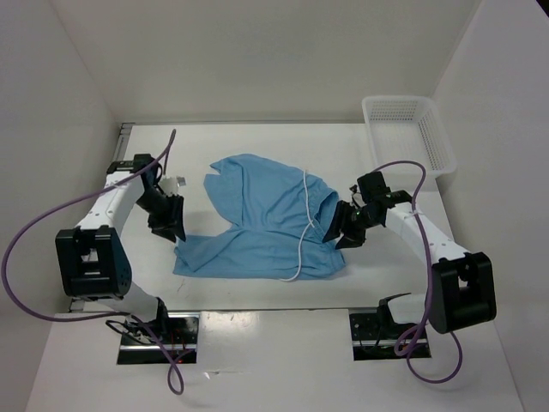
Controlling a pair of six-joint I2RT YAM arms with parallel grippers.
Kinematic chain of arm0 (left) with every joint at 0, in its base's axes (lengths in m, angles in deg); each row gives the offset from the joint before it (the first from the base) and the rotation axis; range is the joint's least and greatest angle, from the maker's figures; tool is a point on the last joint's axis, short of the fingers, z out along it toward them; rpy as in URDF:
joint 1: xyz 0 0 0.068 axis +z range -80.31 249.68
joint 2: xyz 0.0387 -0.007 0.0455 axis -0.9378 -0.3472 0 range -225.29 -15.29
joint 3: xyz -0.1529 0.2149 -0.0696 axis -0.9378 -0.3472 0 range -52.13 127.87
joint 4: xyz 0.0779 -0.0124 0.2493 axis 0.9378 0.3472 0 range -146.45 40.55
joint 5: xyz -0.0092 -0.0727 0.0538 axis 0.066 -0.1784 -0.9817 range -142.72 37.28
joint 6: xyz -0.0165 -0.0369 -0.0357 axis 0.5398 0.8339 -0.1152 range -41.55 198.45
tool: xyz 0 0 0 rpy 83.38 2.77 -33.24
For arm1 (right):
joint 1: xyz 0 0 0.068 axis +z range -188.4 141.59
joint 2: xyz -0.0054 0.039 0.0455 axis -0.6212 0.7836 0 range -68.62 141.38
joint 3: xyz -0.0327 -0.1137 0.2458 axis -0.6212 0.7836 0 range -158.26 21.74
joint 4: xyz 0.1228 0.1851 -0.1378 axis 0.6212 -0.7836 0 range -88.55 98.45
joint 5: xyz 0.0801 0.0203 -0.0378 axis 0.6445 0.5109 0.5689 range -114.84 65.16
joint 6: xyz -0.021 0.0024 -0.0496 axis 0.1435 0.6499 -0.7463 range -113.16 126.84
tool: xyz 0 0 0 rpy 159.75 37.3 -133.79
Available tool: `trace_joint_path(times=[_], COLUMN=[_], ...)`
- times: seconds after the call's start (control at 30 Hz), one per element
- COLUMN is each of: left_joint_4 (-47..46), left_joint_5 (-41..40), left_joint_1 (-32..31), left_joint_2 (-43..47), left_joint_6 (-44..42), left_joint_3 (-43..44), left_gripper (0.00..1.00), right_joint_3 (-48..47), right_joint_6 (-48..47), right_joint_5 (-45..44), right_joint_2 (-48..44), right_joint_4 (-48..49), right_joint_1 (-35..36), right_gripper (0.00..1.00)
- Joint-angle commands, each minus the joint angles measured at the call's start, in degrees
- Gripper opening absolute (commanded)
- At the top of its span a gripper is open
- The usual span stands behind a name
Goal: Fold and stack the shorts
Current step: Flatten the shorts out
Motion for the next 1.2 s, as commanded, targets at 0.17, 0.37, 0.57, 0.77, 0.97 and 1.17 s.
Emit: trace_joint_path(times=[0.17,0.37,0.57,0.77,0.97,1.17], left_joint_4=[-13.55,-17.07,-16.64,-13.12,-11.45,-9.61], left_joint_5=[-10.70,-12.11,-10.80,-7.98,-7.98,-6.92], left_joint_1=[-1.29,-1.81,-2.34,-2.34,-2.34,-2.34], left_joint_2=[-5.59,-8.59,-10.34,-12.19,-11.66,-11.66], left_joint_6=[-0.21,-0.21,-0.21,-0.21,-0.21,-0.21], left_joint_3=[-4.25,-3.12,-4.87,-5.40,-4.87,-3.65], left_gripper=[0.44,0.45,0.43,0.37,0.27,0.10], right_joint_3=[0.82,0.82,1.35,1.35,1.35,1.35], right_joint_6=[0.16,0.16,0.16,-0.36,-0.36,-0.36], right_joint_5=[0.74,0.74,0.74,0.74,0.74,0.74], right_joint_2=[-1.26,-1.26,-1.26,-1.26,-0.73,-0.73], right_joint_4=[2.56,2.56,2.56,2.56,2.56,2.56], right_joint_1=[0.47,0.47,0.47,0.47,0.47,0.47], right_gripper=[0.54,0.54,0.54,0.54,0.54,0.54])
